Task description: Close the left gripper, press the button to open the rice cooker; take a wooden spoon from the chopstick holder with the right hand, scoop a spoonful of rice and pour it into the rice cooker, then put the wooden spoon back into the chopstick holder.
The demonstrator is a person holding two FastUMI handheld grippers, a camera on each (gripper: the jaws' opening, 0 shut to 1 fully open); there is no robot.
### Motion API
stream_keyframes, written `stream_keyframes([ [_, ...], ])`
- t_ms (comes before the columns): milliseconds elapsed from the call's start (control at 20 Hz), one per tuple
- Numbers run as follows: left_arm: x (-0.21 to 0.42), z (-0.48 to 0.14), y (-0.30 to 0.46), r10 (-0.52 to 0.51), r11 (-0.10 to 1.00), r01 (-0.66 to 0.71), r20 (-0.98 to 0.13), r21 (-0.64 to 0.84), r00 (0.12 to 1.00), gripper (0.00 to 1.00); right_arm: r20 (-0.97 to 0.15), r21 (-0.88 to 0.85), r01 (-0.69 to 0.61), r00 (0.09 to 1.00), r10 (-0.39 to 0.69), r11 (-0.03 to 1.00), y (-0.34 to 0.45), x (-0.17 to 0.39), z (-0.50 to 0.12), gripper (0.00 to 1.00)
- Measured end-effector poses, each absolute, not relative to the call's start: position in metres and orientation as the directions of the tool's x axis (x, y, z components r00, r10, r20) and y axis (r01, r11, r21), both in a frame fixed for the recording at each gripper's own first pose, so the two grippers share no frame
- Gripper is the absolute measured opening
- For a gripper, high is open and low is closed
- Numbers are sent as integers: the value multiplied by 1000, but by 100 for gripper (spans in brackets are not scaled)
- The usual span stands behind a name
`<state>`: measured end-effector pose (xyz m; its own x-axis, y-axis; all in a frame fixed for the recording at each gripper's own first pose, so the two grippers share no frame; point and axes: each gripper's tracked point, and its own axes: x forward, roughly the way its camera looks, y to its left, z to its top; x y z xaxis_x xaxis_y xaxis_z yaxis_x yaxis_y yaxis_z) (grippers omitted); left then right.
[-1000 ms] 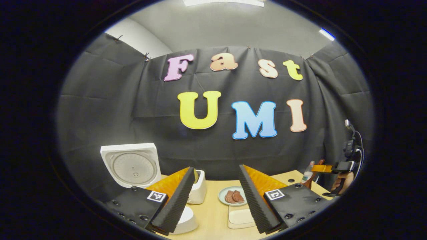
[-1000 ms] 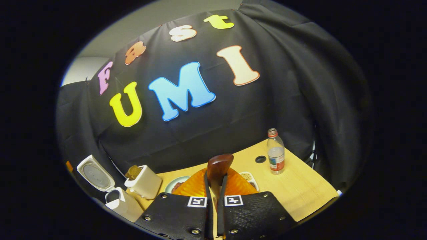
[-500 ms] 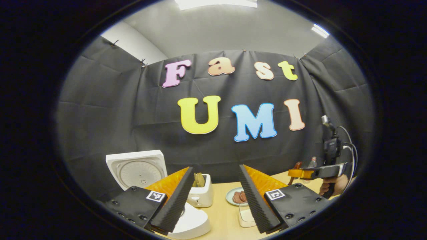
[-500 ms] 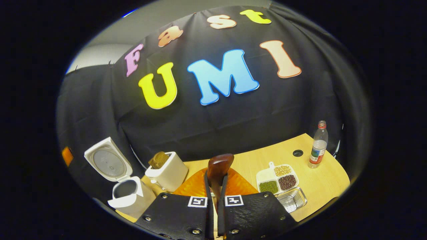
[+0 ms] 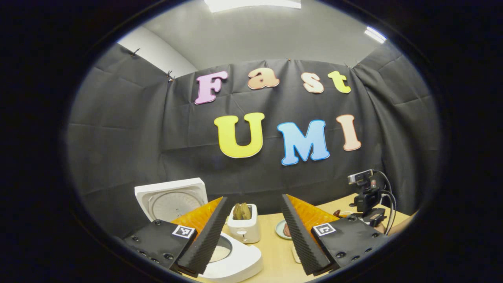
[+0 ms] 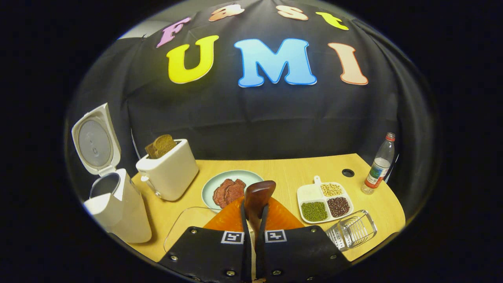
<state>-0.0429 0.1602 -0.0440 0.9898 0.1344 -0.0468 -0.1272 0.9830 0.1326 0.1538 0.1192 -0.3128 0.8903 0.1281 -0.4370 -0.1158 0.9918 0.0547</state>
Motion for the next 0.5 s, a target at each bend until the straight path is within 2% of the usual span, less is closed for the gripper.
stream_keyframes([
  [300,-47,-55,178,170,977,-159,-72,140,983,95,-459,290,-135,849,262,947,169,141,-321,5],
  [400,-48,-57,180,176,977,-165,-74,132,982,97,-466,413,-110,827,314,904,179,139,-323,5],
  [500,-49,-58,182,178,977,-167,-75,135,981,96,-462,555,-52,810,360,830,181,140,-324,5],
])
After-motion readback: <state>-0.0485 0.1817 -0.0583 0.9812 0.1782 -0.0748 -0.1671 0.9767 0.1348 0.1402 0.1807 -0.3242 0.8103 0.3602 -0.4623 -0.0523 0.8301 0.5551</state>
